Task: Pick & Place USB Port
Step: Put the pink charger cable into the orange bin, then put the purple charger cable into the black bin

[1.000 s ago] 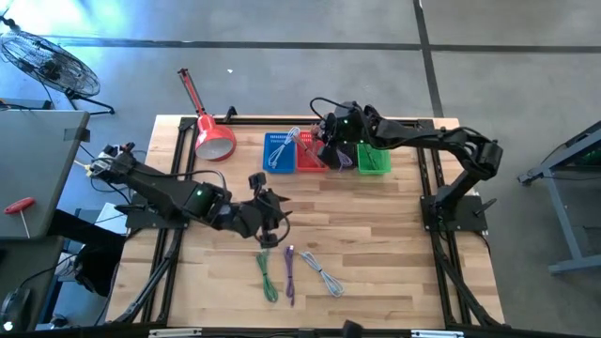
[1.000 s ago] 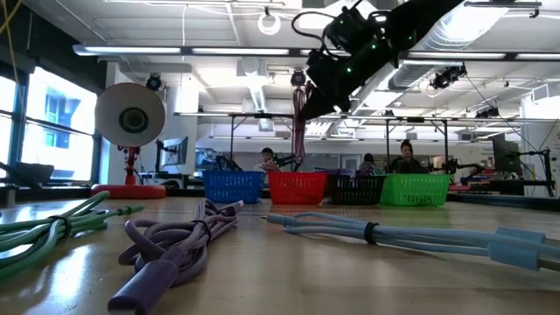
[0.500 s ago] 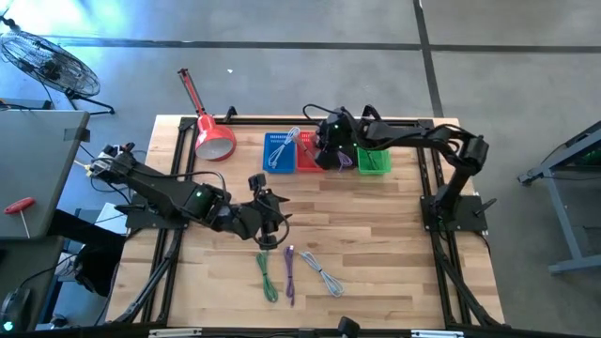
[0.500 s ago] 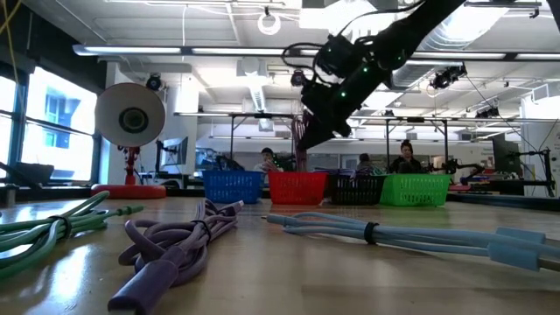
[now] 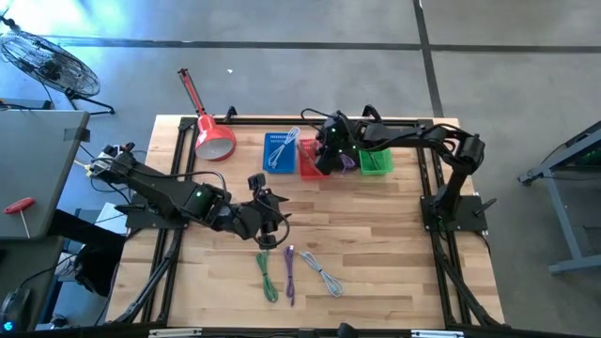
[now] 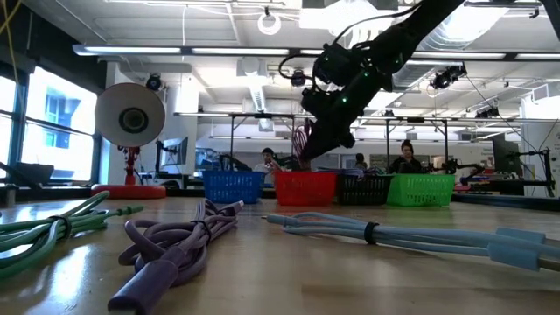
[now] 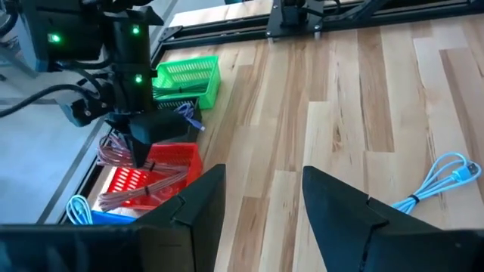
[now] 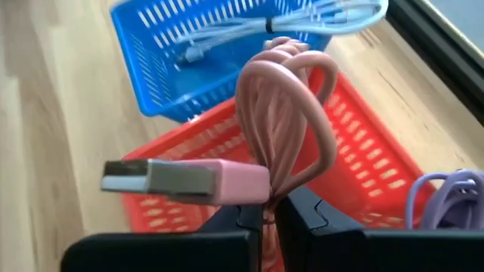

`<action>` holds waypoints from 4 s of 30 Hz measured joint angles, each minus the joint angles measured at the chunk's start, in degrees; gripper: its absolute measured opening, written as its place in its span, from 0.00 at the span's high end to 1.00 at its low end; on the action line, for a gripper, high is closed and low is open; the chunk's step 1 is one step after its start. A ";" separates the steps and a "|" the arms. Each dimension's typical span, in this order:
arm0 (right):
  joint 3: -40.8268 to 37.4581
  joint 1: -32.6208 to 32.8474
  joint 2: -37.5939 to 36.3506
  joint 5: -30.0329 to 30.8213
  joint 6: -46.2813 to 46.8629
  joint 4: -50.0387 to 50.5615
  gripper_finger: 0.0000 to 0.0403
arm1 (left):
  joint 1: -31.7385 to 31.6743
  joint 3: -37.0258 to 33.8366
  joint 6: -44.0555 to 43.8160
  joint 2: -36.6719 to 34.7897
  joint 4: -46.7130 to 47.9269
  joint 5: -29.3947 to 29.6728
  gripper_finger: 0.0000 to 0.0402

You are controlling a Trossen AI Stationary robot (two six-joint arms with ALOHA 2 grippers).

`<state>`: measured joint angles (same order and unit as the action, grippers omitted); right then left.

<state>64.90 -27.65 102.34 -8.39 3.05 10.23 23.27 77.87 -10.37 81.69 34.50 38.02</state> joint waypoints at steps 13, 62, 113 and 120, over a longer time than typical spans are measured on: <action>-0.17 0.05 0.09 1.40 -0.31 0.18 0.78 | -0.02 0.00 0.00 0.00 0.91 0.04 0.58; -0.11 41.84 -17.81 2.65 -3.66 11.95 0.57 | 0.41 0.00 30.52 11.63 14.70 -22.49 0.58; -0.11 63.46 -17.77 24.55 26.91 6.68 0.57 | 5.79 0.10 65.71 27.24 -2.09 -30.14 0.58; -0.11 63.44 -17.70 24.83 26.69 5.67 0.57 | 3.99 -0.07 66.61 28.64 -2.22 -31.40 0.58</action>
<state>64.79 35.79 84.64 16.44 29.74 15.91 27.26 77.80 56.24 110.33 32.28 6.62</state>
